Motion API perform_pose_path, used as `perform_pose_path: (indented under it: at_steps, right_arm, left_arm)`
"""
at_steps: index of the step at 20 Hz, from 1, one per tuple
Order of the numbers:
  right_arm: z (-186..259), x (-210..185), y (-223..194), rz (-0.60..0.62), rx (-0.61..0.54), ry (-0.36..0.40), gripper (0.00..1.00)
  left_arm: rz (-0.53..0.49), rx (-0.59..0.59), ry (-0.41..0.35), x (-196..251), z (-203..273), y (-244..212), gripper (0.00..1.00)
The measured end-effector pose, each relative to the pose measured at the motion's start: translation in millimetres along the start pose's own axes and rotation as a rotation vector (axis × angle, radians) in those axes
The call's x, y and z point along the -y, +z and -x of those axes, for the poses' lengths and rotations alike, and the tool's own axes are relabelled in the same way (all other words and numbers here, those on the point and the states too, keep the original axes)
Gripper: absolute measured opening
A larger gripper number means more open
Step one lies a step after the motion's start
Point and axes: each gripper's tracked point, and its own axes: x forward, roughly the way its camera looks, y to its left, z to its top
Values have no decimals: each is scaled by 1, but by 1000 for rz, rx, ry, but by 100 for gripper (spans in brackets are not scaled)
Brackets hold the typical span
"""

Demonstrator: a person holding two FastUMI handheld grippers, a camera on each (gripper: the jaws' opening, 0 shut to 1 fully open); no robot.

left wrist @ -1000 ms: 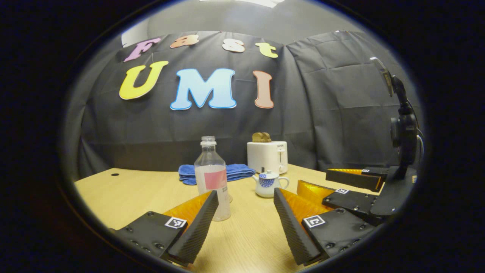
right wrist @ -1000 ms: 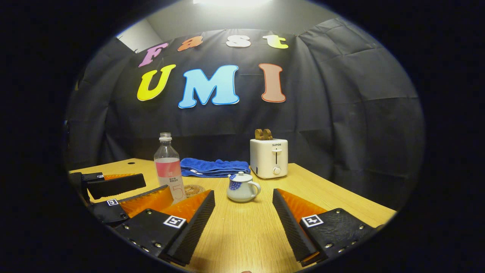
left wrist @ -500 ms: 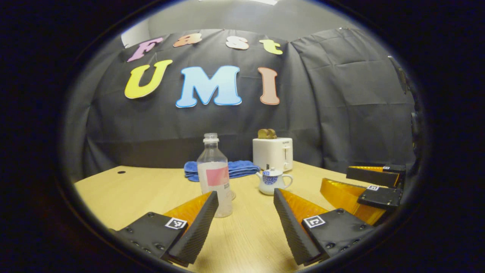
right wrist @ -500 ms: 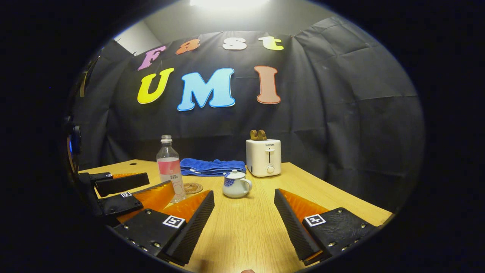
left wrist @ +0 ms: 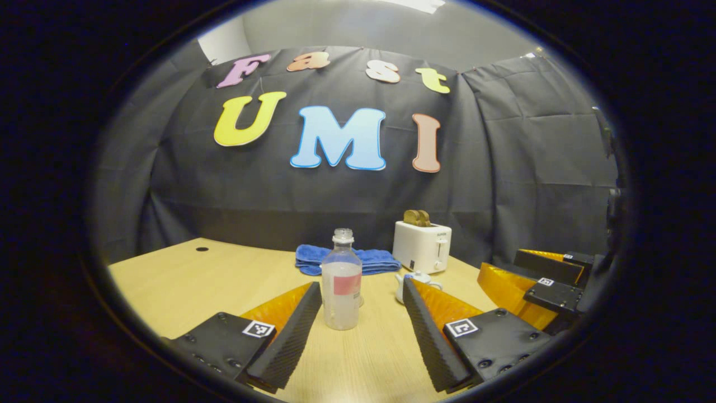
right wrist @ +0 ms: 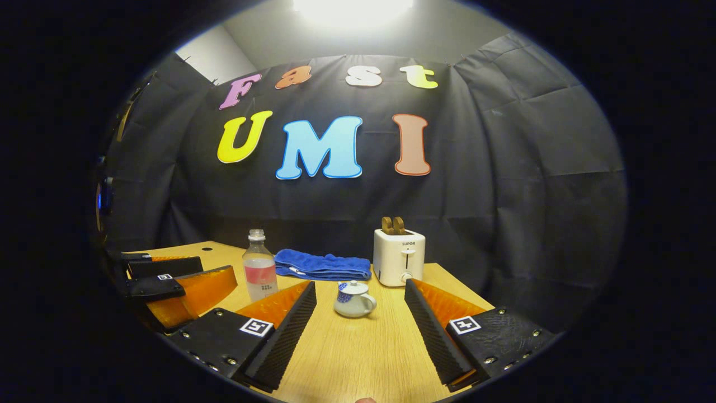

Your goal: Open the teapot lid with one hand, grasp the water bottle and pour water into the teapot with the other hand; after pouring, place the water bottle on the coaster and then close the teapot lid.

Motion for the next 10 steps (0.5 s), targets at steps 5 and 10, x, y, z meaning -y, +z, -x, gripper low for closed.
perform_pose_path:
  at_steps: [5, 10]
  right_arm:
    - [-40, -7, 21, -13, -3, 54, 98]
    - [-86, -13, 30, 7, -19, 99, 99]
  left_arm:
    - [-21, -2, -1, -8, -36, 8, 98]
    - [-48, -37, -11, -12, -70, -4, 98]
